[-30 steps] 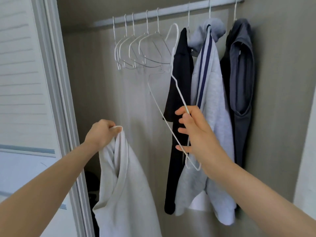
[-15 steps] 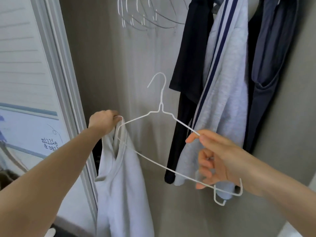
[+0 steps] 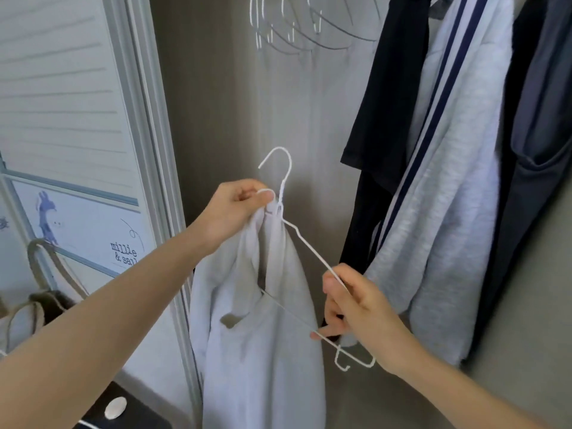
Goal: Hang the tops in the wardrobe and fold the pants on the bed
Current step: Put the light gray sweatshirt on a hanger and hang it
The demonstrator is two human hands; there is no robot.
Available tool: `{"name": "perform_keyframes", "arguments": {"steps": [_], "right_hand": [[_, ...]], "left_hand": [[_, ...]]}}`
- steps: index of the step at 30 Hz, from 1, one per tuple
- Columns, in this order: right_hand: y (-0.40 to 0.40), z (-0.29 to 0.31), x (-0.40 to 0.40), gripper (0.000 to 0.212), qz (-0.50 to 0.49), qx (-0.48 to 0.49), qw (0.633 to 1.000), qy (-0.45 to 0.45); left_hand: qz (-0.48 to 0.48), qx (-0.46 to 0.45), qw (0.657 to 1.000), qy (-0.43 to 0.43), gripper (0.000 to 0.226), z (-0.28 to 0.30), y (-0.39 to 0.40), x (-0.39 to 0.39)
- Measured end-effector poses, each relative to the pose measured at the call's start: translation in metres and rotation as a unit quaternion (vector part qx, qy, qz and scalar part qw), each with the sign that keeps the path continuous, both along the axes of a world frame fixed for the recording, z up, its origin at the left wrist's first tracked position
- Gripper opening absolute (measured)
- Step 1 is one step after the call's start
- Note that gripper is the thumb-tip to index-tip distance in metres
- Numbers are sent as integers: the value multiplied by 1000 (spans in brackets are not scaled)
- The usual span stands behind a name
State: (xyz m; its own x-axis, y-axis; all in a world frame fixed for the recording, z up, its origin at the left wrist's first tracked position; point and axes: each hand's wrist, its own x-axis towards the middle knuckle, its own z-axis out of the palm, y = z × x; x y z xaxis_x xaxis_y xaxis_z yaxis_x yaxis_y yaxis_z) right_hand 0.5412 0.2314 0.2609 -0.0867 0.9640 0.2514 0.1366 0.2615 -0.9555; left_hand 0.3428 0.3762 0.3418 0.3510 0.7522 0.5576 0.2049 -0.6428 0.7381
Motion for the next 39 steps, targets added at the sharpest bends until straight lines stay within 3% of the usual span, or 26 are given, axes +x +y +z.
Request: {"name": "perform_keyframes", "arguments": {"steps": [3, 7, 10, 12, 13, 15, 18, 19, 20, 22, 24, 26, 30, 32, 34, 36, 39], "right_hand": [[0, 10, 9, 24, 0, 56, 997, 49], [3, 24, 17, 24, -1, 110, 993, 42], [8, 26, 20, 22, -19, 121, 992, -24], [12, 24, 21, 22, -79, 145, 979, -115], [15, 24, 24, 22, -134, 178, 954, -201], [21, 28, 29, 21, -261, 241, 862, -361], [27, 32, 31, 29, -438, 332, 712, -437], [26, 29, 27, 30, -452, 371, 677, -447], [26, 23, 21, 29, -426, 410, 669, -451], [23, 4, 5, 19, -277, 441, 724, -453], [21, -16, -9, 13, -121, 372, 802, -452], [25, -35, -17, 25, -34, 279, 836, -471], [34, -57, -17, 56, 6, 261, 739, -620], [34, -65, -8, 72, 8, 251, 714, -653], [36, -69, 13, 76, -18, 208, 716, -666], [42, -65, 39, 63, -87, 168, 743, -642], [53, -47, 68, 38, -162, 144, 795, -567]], "left_hand": [[29, 87, 994, 67, 29, 21, -12, -20], [107, 162, 953, 232, 33, 32, -15, -32], [94, 158, 961, 204, 38, 29, -25, -18], [88, 166, 963, 194, 41, 27, -27, -8], [90, 172, 961, 196, 43, 26, -28, -5], [121, 181, 953, 211, 45, 25, -25, 0], [173, 160, 947, 219, 43, 25, -19, 5], [180, 146, 950, 210, 44, 25, -17, 6], [184, 135, 952, 203, 44, 26, -15, 7], [186, 134, 955, 189, 42, 26, -14, 9], [178, 150, 958, 168, 41, 27, -14, 12], [170, 167, 960, 147, 43, 28, -15, 14], [193, 225, 942, 157, 43, 29, -14, 3], [199, 236, 937, 165, 38, 27, -12, -8], [226, 237, 930, 165, 34, 23, -9, -26], [267, 250, 912, 186, 36, 17, -3, -51], [307, 339, 846, 275, 43, 2, 1, -85]]}}
